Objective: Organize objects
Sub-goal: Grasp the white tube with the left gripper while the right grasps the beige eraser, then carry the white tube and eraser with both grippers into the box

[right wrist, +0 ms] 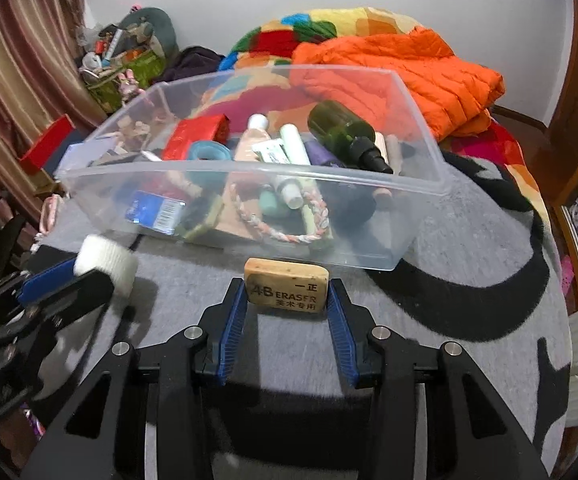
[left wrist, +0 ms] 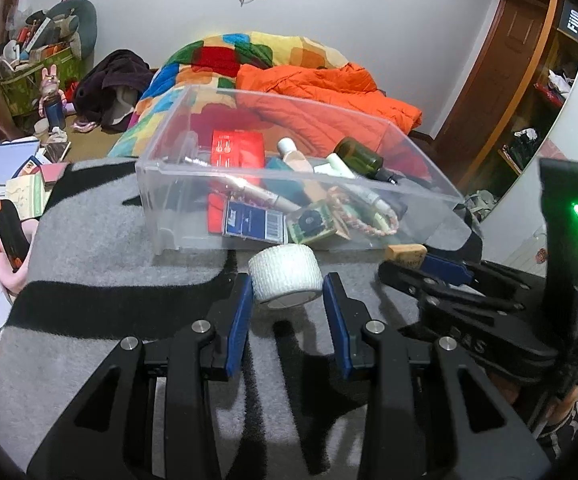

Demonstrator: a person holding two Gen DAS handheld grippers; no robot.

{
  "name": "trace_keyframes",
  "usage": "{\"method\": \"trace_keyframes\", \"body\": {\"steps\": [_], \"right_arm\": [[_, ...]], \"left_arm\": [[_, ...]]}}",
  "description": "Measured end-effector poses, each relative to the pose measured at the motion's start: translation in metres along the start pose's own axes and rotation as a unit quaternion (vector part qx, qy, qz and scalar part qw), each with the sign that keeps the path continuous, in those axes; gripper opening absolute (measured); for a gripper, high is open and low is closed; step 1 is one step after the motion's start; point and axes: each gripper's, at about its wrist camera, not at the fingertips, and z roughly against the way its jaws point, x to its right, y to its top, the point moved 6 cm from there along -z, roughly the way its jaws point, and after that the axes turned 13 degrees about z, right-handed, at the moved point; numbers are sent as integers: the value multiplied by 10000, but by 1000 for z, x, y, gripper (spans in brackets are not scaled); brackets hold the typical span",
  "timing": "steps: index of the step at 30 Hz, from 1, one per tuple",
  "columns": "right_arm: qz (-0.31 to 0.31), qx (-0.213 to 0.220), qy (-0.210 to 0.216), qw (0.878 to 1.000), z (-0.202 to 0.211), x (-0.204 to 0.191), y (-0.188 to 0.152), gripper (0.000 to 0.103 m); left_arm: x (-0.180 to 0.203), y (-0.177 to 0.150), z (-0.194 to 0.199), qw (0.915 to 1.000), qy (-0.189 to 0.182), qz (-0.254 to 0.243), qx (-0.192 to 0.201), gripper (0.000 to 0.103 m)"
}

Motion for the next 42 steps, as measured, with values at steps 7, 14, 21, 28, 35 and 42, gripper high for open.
{"method": "trace_keyframes", "body": {"steps": [7,14,21,28,35,42], "right_arm": [[115,549,133,9983,43,-1,17,37],[104,970,-10,9952,65,7,49,37],[74,1037,-74,9946,57,17,72,37],[-16,616,58,9981,14,22,71,37],[163,501,-37,9986,0,21,71,40],[397,709,1,9967,20,13,73,46]], "left_arm": [[9,18,17,9997,-53,-46,248,36],[23,50,27,9980,-11,-200,593,36],[26,82,10,9978,73,-165,636,36],[16,88,-30,9992,225,-30,316,36],[14,86,-47,9999,135,-58,68,37],[19,82,-31,9996,73,-174,193,37]]}}
